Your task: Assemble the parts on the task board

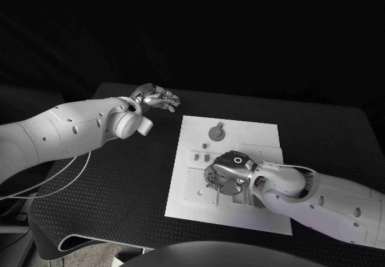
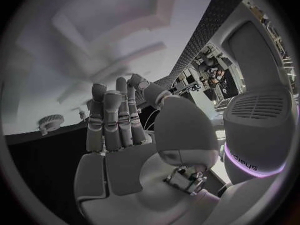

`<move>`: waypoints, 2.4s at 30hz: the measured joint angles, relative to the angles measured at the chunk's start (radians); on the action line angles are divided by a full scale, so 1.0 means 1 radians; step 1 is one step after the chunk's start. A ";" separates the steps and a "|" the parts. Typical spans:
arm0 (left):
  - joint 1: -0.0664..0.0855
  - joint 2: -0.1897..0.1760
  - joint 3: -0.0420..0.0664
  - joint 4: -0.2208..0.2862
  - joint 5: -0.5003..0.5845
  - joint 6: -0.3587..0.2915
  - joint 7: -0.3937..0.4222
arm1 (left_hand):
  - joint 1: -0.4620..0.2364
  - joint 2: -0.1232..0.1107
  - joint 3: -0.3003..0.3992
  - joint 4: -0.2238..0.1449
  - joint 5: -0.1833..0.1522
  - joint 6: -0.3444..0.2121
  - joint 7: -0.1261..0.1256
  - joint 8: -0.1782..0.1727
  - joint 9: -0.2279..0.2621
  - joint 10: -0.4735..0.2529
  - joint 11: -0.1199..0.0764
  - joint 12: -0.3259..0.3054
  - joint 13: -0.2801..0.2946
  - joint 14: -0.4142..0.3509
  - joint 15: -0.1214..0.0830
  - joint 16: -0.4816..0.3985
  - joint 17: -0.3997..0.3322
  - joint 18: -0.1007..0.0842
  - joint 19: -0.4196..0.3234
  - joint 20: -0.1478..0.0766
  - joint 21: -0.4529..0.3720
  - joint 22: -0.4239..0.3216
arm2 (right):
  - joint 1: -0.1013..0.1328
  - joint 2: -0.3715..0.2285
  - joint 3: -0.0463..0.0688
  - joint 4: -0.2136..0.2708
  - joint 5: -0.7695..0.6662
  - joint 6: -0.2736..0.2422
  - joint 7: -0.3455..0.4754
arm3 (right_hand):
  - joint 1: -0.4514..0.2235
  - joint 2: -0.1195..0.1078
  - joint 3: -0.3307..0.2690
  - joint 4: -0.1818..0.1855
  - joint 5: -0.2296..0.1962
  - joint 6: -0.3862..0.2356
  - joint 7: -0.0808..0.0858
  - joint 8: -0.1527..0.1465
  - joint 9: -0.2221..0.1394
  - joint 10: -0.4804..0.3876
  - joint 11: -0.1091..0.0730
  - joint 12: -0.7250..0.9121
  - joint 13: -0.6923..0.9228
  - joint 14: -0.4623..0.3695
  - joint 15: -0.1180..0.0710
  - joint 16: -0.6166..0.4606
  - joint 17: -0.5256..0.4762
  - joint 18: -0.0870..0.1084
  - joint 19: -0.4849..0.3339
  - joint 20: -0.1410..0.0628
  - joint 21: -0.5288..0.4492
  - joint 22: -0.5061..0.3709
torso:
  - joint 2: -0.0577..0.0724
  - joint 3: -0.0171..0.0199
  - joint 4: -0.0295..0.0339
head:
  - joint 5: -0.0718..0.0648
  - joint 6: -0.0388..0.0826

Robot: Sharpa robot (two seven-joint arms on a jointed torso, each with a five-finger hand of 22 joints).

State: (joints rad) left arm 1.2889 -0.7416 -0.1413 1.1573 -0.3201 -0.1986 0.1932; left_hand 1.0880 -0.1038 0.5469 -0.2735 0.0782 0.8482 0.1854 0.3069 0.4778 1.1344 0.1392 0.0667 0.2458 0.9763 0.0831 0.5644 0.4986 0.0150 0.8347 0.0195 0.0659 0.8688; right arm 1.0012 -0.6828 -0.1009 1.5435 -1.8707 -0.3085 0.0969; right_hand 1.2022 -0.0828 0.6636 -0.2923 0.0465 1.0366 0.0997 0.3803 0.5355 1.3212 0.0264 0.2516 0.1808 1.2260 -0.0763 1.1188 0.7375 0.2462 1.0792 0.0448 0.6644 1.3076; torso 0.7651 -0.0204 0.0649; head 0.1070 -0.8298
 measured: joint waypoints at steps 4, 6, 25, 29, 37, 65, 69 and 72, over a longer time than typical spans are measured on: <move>0.000 0.000 0.000 0.000 0.000 0.000 0.000 | 0.000 0.000 0.000 0.000 0.000 0.000 0.000 0.000 0.000 0.000 0.000 0.000 0.000 0.000 0.000 -0.004 0.000 0.000 0.000 0.000 0.000 -0.001 | -0.001 -0.002 -0.001 0.004 -0.008 -0.007 -0.005 | 0.000 0.000 0.000 0.000 0.001 0.000 0.000 0.000 -0.001 0.004 0.003 0.000 0.002 0.000 0.000 0.000 0.000 -0.001 0.000 0.000 0.000 0.000 | 0.000 -0.0001 0.0000 | 0.000 0.001; 0.000 0.000 0.000 0.000 0.000 0.000 0.000 | 0.000 0.000 0.000 0.000 0.000 0.000 0.000 0.000 0.000 0.000 0.000 0.000 0.000 0.000 0.000 -0.004 0.001 0.000 0.000 0.000 0.000 -0.001 | -0.001 -0.005 -0.001 0.009 -0.010 -0.010 -0.007 | 0.000 0.000 0.000 0.000 0.001 0.000 0.000 0.000 -0.002 0.005 0.002 0.000 0.003 0.000 0.000 0.000 0.001 -0.002 0.000 0.000 0.000 0.000 | 0.000 0.0003 -0.0001 | 0.000 0.001; 0.000 -0.003 0.000 0.001 0.000 0.001 0.000 | 0.000 0.000 0.000 0.000 0.000 0.000 0.000 0.000 0.000 0.000 0.000 0.000 0.000 0.000 0.000 -0.004 0.003 0.000 0.000 0.000 0.000 -0.003 | 0.010 -0.043 0.001 0.077 -0.027 -0.010 -0.028 | 0.004 -0.004 -0.002 -0.001 0.000 0.000 0.000 0.000 -0.001 0.005 0.002 0.000 0.004 0.000 0.000 0.000 0.003 0.004 0.000 0.000 0.004 0.000 | 0.000 -0.0007 -0.0016 | 0.000 0.000; 0.000 -0.003 0.000 0.001 0.000 0.001 -0.001 | 0.000 0.000 0.000 0.000 0.000 0.000 0.000 0.000 -0.001 0.000 0.000 0.000 -0.001 0.000 0.000 -0.004 0.003 0.000 0.000 0.000 0.000 -0.004 | 0.014 -0.036 0.001 0.082 -0.049 0.000 -0.042 | 0.004 -0.004 -0.002 -0.002 0.000 0.000 0.000 0.000 -0.001 0.005 0.002 0.000 0.004 0.003 -0.003 0.000 0.003 0.004 0.000 0.000 0.004 0.000 | 0.000 -0.0007 -0.0015 | 0.000 -0.001; 0.000 -0.003 0.000 0.001 0.000 0.001 -0.001 | 0.000 0.000 0.000 0.000 0.000 0.000 0.000 0.000 -0.001 0.000 0.000 0.000 -0.001 0.000 0.000 -0.004 0.004 0.000 0.000 0.000 0.000 -0.004 | 0.018 -0.025 0.001 0.096 -0.116 0.025 -0.081 | 0.004 -0.004 -0.003 -0.003 -0.001 0.004 -0.004 -0.001 0.001 0.008 -0.002 0.000 0.004 0.004 -0.003 0.000 0.006 0.009 0.001 -0.001 0.007 0.000 | 0.000 -0.0007 0.0001 | 0.002 -0.003; 0.000 -0.004 0.000 0.000 0.000 0.001 -0.002 | 0.000 0.000 0.000 0.000 0.000 0.000 0.000 0.000 -0.001 0.000 0.000 0.000 0.000 -0.001 -0.001 -0.008 0.007 0.000 0.000 0.000 0.000 -0.006 | 0.033 -0.021 0.001 0.104 -0.212 0.117 -0.143 | 0.004 -0.004 -0.004 -0.001 0.001 0.006 -0.001 0.001 0.001 0.015 -0.001 -0.003 0.008 0.007 0.000 0.000 0.008 0.006 0.004 -0.003 0.007 0.000 | 0.000 -0.0002 0.0001 | 0.009 -0.011; 0.000 -0.004 0.000 0.000 0.000 0.001 -0.002 | 0.000 0.000 0.000 0.000 0.000 0.000 0.000 0.000 -0.001 0.000 0.000 0.000 -0.001 -0.001 -0.001 -0.008 0.007 0.000 0.000 0.000 0.000 -0.006 | 0.034 -0.019 0.001 0.102 -0.219 0.118 -0.147 | 0.004 -0.004 -0.004 -0.001 0.001 0.006 -0.001 0.000 0.001 0.015 -0.001 -0.006 0.008 0.007 0.000 0.000 0.008 0.002 0.004 -0.003 0.007 0.000 | 0.000 -0.0003 0.0003 | 0.009 -0.012; 0.000 -0.004 0.000 0.000 0.000 0.001 -0.002 | 0.000 0.000 0.000 0.000 0.000 0.000 0.000 0.000 -0.001 0.000 0.000 0.000 0.000 -0.001 -0.001 -0.008 0.007 0.000 0.000 0.000 0.000 -0.006 | 0.034 -0.016 0.001 0.102 -0.223 0.118 -0.150 | 0.004 -0.004 -0.004 -0.001 0.001 0.006 -0.001 0.000 0.001 0.015 -0.001 -0.006 0.008 0.007 0.000 0.000 0.008 0.002 0.004 -0.003 0.007 0.000 | 0.000 -0.0004 0.0004 | 0.009 -0.012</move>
State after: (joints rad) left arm 1.2889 -0.7457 -0.1412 1.1578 -0.3201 -0.1972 0.1913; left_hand 1.0880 -0.1038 0.5469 -0.2735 0.0782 0.8482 0.1854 0.3068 0.4772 1.1344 0.1391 0.0667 0.2453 0.9756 0.0825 0.5567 0.5056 0.0150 0.8346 0.0196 0.0659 0.8623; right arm 1.0348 -0.6992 -0.0998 1.6457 -2.0938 -0.1907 -0.0533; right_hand 1.2059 -0.0871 0.6598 -0.2932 0.0470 1.0426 0.0989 0.3803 0.5370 1.3366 0.0251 0.2459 0.1889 1.2328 -0.0764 1.1187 0.7456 0.2482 1.0828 0.0415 0.6718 1.3080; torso 0.7652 -0.0208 0.0653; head 0.1160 -0.8414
